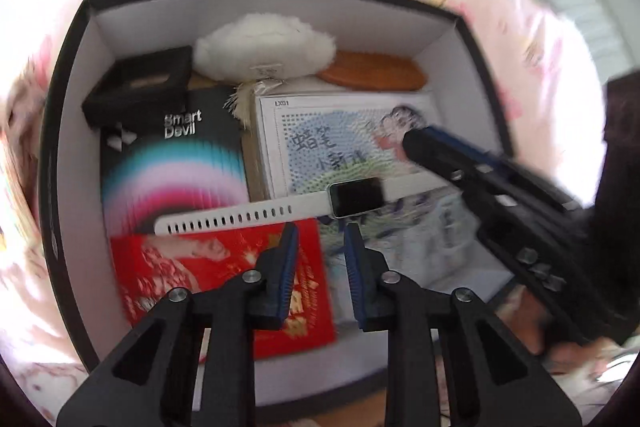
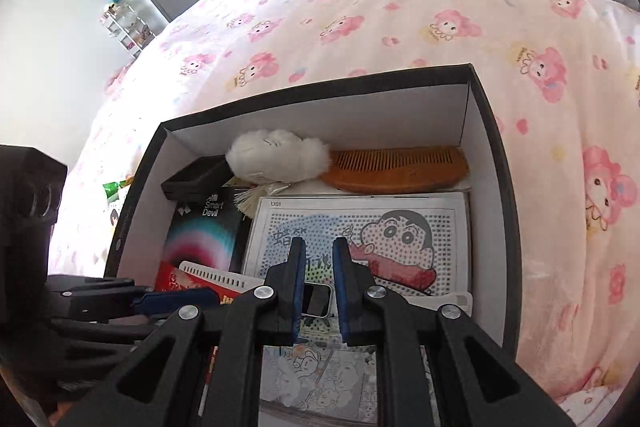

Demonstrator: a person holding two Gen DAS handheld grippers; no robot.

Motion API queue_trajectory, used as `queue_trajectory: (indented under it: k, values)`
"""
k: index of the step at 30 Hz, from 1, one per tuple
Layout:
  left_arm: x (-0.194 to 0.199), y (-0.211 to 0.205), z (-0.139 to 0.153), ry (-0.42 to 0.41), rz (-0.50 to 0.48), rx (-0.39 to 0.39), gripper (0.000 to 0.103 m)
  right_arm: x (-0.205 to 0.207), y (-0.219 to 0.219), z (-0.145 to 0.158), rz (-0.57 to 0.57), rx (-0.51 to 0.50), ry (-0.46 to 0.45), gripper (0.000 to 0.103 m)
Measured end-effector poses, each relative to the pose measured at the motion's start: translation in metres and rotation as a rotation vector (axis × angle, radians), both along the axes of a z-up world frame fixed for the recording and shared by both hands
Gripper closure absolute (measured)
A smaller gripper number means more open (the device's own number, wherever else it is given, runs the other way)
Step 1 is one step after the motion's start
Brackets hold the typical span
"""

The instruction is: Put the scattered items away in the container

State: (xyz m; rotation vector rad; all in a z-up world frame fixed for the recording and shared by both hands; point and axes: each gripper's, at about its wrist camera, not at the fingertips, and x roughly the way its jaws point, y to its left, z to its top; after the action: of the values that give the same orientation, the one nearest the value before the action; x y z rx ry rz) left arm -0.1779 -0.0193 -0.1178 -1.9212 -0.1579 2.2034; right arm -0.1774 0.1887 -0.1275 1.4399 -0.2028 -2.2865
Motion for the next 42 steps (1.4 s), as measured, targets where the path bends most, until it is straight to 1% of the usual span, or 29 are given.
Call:
queue_trajectory:
  k: [2, 3, 5, 7, 8, 9, 11, 12, 13, 15, 16, 17, 18, 20, 22, 24, 26, 28, 29, 30, 32, 34, 36, 37, 38, 40, 42]
  values:
    - [0.0, 0.011, -0.005, -0.014, -0.033, -0.028, 0.08, -0.001, 0.0, -0.001, -0.001, -0.01, -0.002, 0.09]
    - [0.002, 0.016, -0.007, -0.019, -0.046, -0.058, 0.08, 0.0, 0.004, 0.002, 0.001, -0.013, -0.003, 0.09]
    - [0.006, 0.021, -0.012, -0.029, -0.057, -0.141, 0.08, -0.003, -0.003, -0.004, 0.001, -0.014, -0.01, 0.09]
    - [0.011, 0.02, -0.007, -0.031, -0.041, -0.235, 0.08, -0.004, -0.003, -0.006, 0.0, -0.011, -0.02, 0.09]
    - [0.014, 0.018, 0.001, -0.002, -0.038, -0.267, 0.08, -0.005, -0.005, -0.009, -0.001, -0.005, -0.021, 0.09]
    - [0.016, 0.015, 0.009, 0.028, -0.037, -0.252, 0.08, -0.005, -0.007, -0.011, 0.0, 0.007, -0.017, 0.09]
    - [0.015, 0.005, 0.019, 0.046, -0.011, -0.177, 0.08, -0.005, -0.012, -0.016, 0.011, 0.034, -0.018, 0.091]
    - [0.013, 0.0, 0.02, 0.05, 0.0, -0.154, 0.08, -0.004, -0.013, -0.019, 0.02, 0.036, -0.03, 0.091]
    - [0.008, -0.006, 0.019, 0.052, 0.021, -0.153, 0.08, -0.004, -0.014, -0.022, 0.029, 0.03, -0.049, 0.091]
    - [-0.002, -0.015, 0.015, 0.046, 0.051, -0.186, 0.08, -0.005, -0.015, -0.024, 0.063, -0.01, -0.101, 0.091]
    - [-0.008, -0.018, 0.011, 0.044, 0.047, -0.187, 0.08, -0.008, -0.017, -0.027, 0.075, -0.027, -0.127, 0.09]
    - [-0.015, -0.02, 0.007, 0.036, 0.033, -0.168, 0.08, -0.014, -0.023, -0.031, 0.084, -0.023, -0.166, 0.09]
    - [-0.023, -0.019, 0.002, 0.017, 0.018, -0.144, 0.079, -0.02, -0.028, -0.035, 0.091, 0.006, -0.193, 0.09]
    - [-0.033, -0.014, -0.007, -0.015, -0.019, -0.122, 0.079, -0.022, -0.033, -0.035, 0.088, 0.084, -0.188, 0.09]
    - [-0.032, -0.005, -0.006, 0.019, -0.067, -0.111, 0.078, -0.016, -0.032, -0.031, 0.089, 0.109, -0.162, 0.09]
    - [-0.024, -0.001, -0.005, 0.042, -0.112, -0.059, 0.071, -0.01, -0.026, -0.032, 0.081, 0.107, -0.2, 0.09]
    - [-0.017, -0.004, -0.01, 0.051, -0.115, -0.027, 0.071, -0.004, -0.023, -0.035, 0.081, 0.098, -0.239, 0.09]
    - [-0.014, -0.009, -0.008, 0.047, -0.094, 0.008, 0.07, -0.001, -0.028, -0.038, 0.107, 0.118, -0.255, 0.09]
    - [-0.013, -0.012, -0.006, 0.051, -0.087, 0.014, 0.07, 0.0, -0.033, -0.039, 0.12, 0.135, -0.253, 0.09]
    - [-0.012, -0.016, -0.002, 0.057, -0.077, 0.042, 0.07, 0.0, -0.037, -0.041, 0.127, 0.157, -0.252, 0.09]
    - [-0.008, -0.025, 0.003, 0.046, -0.054, 0.129, 0.07, -0.001, -0.043, -0.04, 0.136, 0.187, -0.243, 0.09]
    - [-0.004, -0.033, 0.005, 0.031, -0.036, 0.19, 0.068, -0.004, -0.04, -0.036, 0.107, 0.162, -0.242, 0.09]
    - [-0.003, -0.037, 0.002, 0.015, -0.012, 0.207, 0.066, -0.005, -0.039, -0.027, 0.067, 0.15, -0.192, 0.09]
    - [-0.003, -0.037, 0.001, 0.013, -0.009, 0.207, 0.066, -0.005, -0.043, -0.023, 0.074, 0.151, -0.166, 0.09]
    - [-0.011, -0.024, 0.003, 0.013, -0.007, 0.203, 0.066, -0.004, -0.048, -0.022, 0.098, 0.151, -0.163, 0.09]
    - [-0.013, -0.02, 0.002, 0.01, -0.011, 0.211, 0.066, -0.006, -0.057, -0.025, 0.141, 0.137, -0.182, 0.09]
    - [-0.012, -0.015, 0.002, -0.005, -0.026, 0.257, 0.066, -0.01, -0.064, -0.032, 0.155, 0.152, -0.19, 0.09]
